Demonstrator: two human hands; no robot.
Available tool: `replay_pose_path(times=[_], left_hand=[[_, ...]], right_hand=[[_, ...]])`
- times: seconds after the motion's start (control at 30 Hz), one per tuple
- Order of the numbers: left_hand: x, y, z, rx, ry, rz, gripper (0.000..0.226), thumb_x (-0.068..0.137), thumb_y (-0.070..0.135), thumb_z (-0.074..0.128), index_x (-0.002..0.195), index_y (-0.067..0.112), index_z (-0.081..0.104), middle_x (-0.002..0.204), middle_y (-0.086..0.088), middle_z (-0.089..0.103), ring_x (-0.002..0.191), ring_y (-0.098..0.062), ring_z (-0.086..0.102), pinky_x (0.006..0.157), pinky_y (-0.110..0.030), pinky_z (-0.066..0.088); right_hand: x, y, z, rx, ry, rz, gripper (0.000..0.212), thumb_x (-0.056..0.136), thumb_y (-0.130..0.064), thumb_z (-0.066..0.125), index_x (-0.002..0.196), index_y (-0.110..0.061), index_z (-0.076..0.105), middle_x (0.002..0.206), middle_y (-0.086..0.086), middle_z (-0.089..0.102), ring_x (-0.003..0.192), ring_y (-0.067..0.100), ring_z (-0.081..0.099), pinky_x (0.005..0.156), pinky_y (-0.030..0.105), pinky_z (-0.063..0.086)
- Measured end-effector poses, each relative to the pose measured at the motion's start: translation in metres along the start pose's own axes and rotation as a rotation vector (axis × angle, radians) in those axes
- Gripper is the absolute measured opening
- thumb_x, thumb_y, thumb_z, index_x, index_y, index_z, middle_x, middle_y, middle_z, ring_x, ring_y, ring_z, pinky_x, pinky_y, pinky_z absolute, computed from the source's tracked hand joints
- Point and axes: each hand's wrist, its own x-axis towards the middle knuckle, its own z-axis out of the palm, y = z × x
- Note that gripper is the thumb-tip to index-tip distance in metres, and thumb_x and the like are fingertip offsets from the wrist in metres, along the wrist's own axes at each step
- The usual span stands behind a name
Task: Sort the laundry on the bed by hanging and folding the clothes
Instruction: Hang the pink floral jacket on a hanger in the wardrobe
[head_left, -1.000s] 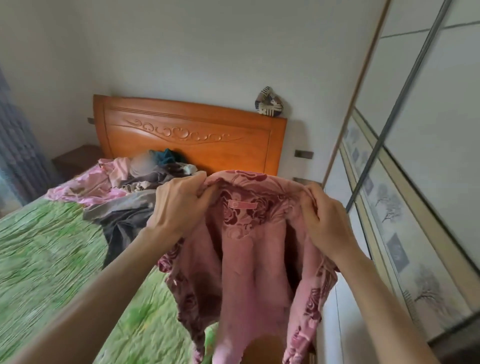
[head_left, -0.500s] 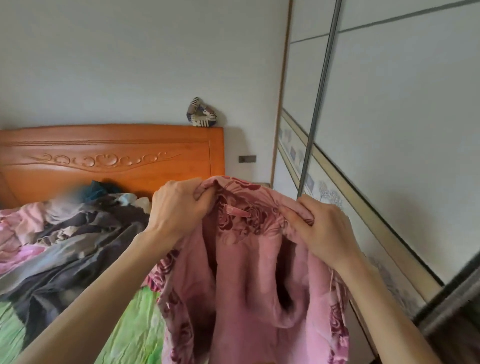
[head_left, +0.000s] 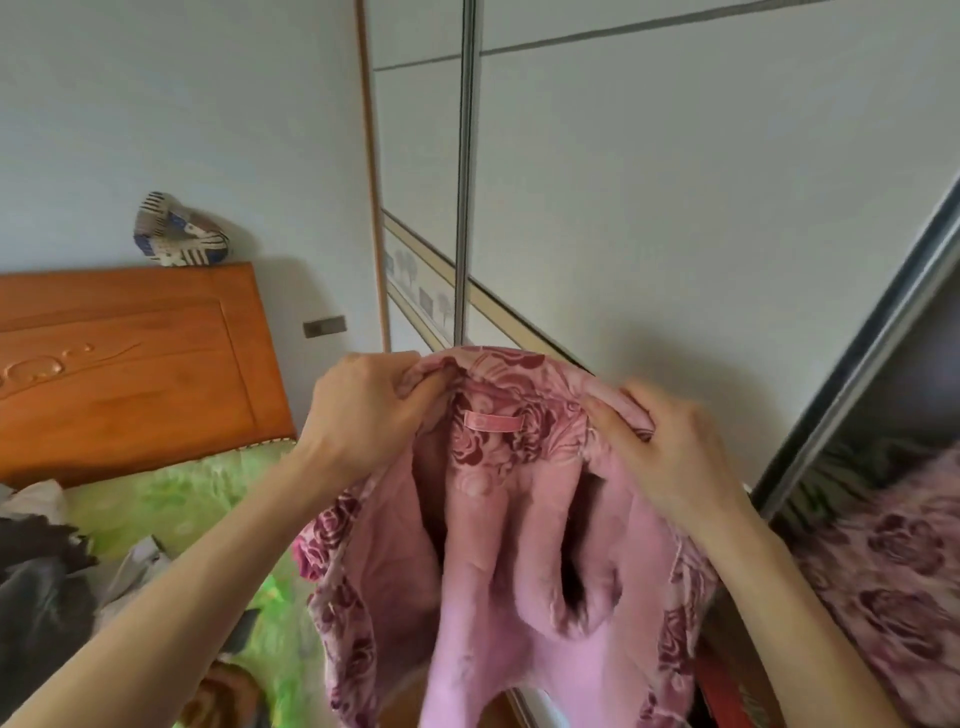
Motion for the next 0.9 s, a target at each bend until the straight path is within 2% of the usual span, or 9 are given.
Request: replay_pose_path(times=[0.1,0.2,0.27,0.37,0.47,0.6,0.77,0.87,0.9], left_hand=[[0.007,0.017,0.018,-0.087,-0.021,0.047,0.059,0.097,0.058,0.062,0.059,0.016,0.043,0.05,0.006,0.046,0.048,-0.013,0.039,0.047,-0.022,0.027],[0.013,0.047,0.041,-0.199,-0.077,0.072,0.057,0.097,0.06,0.06,0.062,0.016,0.056,0.051,0.007,0.052,0.047,-0.012,0.044,0.049,-0.032,0.037],[0.017,0.073,0.056,-0.218,-0.116,0.105,0.058,0.096,0.063,0.057,0.072,0.012,0.067,0.054,0.003,0.059,0.054,-0.018,0.056,0.053,-0.038,0.046],[0.018,0.114,0.071,-0.257,-0.121,0.147,0.061,0.095,0.063,0.057,0.067,0.009,0.06,0.053,-0.002,0.055,0.054,-0.022,0.052,0.055,-0.042,0.044],[0.018,0.154,0.08,-0.315,-0.147,0.183,0.06,0.098,0.055,0.063,0.06,0.011,0.049,0.049,0.001,0.046,0.052,-0.022,0.042,0.055,-0.045,0.042],[0.016,0.2,0.085,-0.331,-0.089,0.259,0.063,0.098,0.05,0.068,0.054,0.02,0.034,0.045,0.006,0.036,0.047,-0.013,0.034,0.05,-0.034,0.028],[0.018,0.246,0.085,-0.334,-0.051,0.34,0.06,0.095,0.059,0.064,0.054,0.024,0.038,0.045,0.007,0.045,0.046,-0.007,0.042,0.05,-0.029,0.028],[0.025,0.271,0.079,-0.352,-0.04,0.415,0.058,0.094,0.062,0.059,0.054,0.024,0.038,0.045,0.007,0.045,0.047,-0.007,0.045,0.051,-0.029,0.028],[0.028,0.28,0.076,-0.375,-0.037,0.441,0.057,0.093,0.062,0.058,0.054,0.024,0.039,0.046,0.007,0.046,0.048,-0.008,0.046,0.051,-0.029,0.028]], right_hand=[[-0.018,0.002,-0.022,-0.067,0.018,0.03,0.048,0.099,-0.038,0.065,0.065,-0.034,0.032,0.053,-0.007,0.042,0.048,0.014,0.045,0.047,0.035,0.035],[-0.042,0.003,-0.052,-0.12,0.071,0.054,0.049,0.099,-0.035,0.067,0.066,-0.034,0.03,0.052,-0.01,0.036,0.046,0.009,0.04,0.046,0.03,0.031],[-0.058,0.007,-0.076,-0.145,0.099,0.083,0.046,0.099,-0.033,0.068,0.067,-0.027,0.035,0.053,-0.007,0.037,0.047,0.011,0.043,0.046,0.037,0.035],[-0.079,0.011,-0.115,-0.179,0.131,0.114,0.044,0.101,-0.036,0.064,0.068,-0.023,0.037,0.055,-0.004,0.041,0.05,0.015,0.047,0.049,0.046,0.041],[-0.096,0.013,-0.152,-0.257,0.19,0.123,0.045,0.101,-0.042,0.061,0.068,-0.027,0.034,0.056,-0.004,0.04,0.05,0.014,0.046,0.051,0.04,0.04],[-0.113,0.015,-0.2,-0.333,0.274,0.12,0.045,0.101,-0.038,0.064,0.068,-0.024,0.036,0.056,-0.003,0.042,0.052,0.014,0.049,0.052,0.034,0.039],[-0.127,0.011,-0.25,-0.367,0.362,0.176,0.043,0.1,-0.044,0.06,0.067,-0.028,0.038,0.057,-0.003,0.043,0.052,0.016,0.047,0.05,0.04,0.039],[-0.13,0.005,-0.273,-0.368,0.431,0.234,0.042,0.098,-0.048,0.061,0.07,-0.019,0.048,0.06,0.0,0.046,0.053,0.014,0.044,0.056,0.044,0.045],[-0.131,0.003,-0.281,-0.371,0.457,0.241,0.043,0.097,-0.049,0.062,0.072,-0.016,0.051,0.061,0.0,0.049,0.054,0.012,0.046,0.059,0.04,0.046]])
